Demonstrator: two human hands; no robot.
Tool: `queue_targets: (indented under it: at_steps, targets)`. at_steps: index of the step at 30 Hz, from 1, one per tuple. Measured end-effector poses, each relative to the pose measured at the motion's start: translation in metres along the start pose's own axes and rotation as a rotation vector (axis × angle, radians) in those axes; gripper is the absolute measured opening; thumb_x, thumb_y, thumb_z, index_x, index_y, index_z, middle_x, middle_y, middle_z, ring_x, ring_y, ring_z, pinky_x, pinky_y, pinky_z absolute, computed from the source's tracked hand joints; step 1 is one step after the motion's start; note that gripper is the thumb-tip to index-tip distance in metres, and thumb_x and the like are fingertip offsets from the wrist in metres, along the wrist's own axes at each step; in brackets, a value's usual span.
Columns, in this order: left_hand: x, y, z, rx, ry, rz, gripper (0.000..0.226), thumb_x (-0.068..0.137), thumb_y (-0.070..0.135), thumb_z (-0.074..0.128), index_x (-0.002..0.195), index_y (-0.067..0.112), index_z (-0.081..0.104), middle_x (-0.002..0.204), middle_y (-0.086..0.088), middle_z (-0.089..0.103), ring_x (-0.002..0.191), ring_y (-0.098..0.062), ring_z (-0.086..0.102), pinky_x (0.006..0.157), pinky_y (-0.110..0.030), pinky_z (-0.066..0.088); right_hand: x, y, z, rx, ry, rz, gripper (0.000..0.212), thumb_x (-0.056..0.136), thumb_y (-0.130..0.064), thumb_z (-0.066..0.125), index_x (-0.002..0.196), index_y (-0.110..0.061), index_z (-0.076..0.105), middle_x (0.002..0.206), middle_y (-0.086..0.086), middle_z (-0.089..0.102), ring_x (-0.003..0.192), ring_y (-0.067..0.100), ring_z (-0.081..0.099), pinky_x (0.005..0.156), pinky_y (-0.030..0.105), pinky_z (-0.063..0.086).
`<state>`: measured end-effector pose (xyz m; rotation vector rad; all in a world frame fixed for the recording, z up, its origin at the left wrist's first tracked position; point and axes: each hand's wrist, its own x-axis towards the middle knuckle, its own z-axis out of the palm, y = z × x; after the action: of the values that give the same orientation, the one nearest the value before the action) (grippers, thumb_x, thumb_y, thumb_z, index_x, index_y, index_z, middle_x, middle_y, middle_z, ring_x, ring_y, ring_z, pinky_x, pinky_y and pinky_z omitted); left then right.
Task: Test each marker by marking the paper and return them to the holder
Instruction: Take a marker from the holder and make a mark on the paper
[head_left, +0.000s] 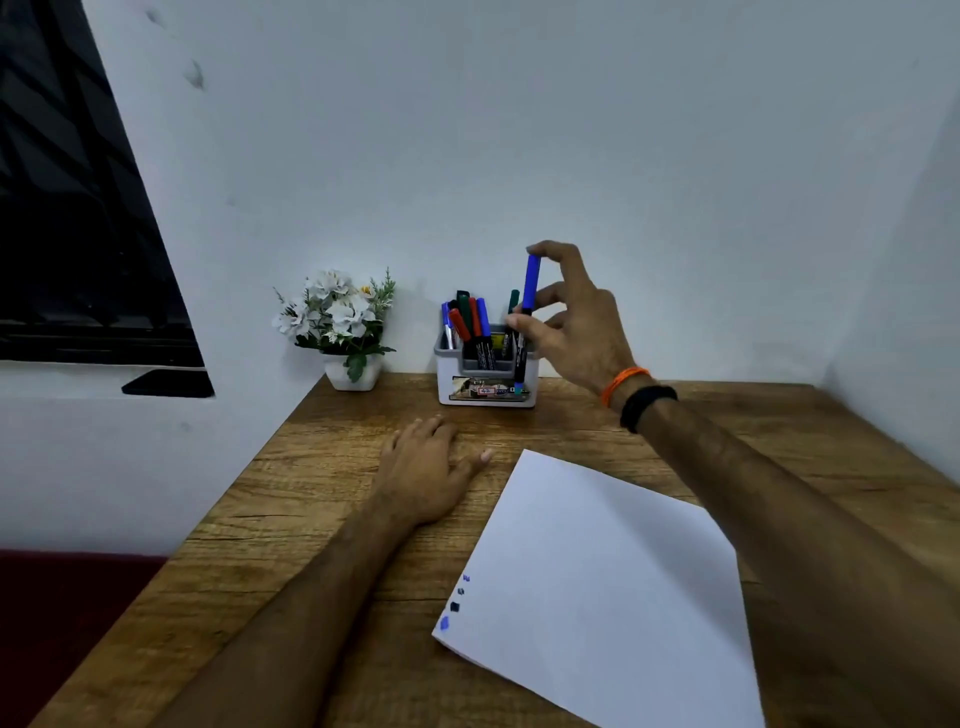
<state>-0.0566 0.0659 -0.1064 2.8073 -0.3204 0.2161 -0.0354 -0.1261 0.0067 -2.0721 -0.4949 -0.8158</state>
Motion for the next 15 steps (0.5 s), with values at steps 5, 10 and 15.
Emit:
queue_targets:
  at_steps: [5,10,15]
  targets:
    - [0.0,-0.002,0.002,0.007,0.032,0.011,0.072,0.089,0.07,0.031,0.141,0.021,0.042,0.155,-0.002,0.033,0.144,-0.021,0.025,0.117,-0.047,0.019,0.031,0.018,-0.002,-0.057,0.06,-0.013,0.068,0.082,-0.019,0.078,0.136,-0.024,0.037,0.088,0.001,0.07,0.058,0.016,0.07,0.067,0.042,0.062]
    - [0.001,-0.002,0.002,0.02,0.02,0.007,0.073,0.089,0.07,0.029,0.143,0.022,0.04,0.155,-0.001,0.031,0.143,-0.02,0.025,0.117,-0.047,0.018,0.049,0.036,0.003,-0.083,0.107,0.008,0.068,0.082,-0.018,0.078,0.136,-0.022,0.037,0.088,0.002,0.068,0.06,0.019,0.07,0.068,0.042,0.062]
    - [0.0,-0.002,0.001,0.013,0.016,0.002,0.071,0.09,0.069,0.03,0.143,0.023,0.039,0.155,0.001,0.031,0.143,-0.019,0.024,0.118,-0.046,0.016,0.05,0.052,0.015,-0.098,0.107,0.064,0.069,0.083,-0.017,0.077,0.138,-0.024,0.036,0.089,0.004,0.069,0.065,0.022,0.07,0.074,0.045,0.061]
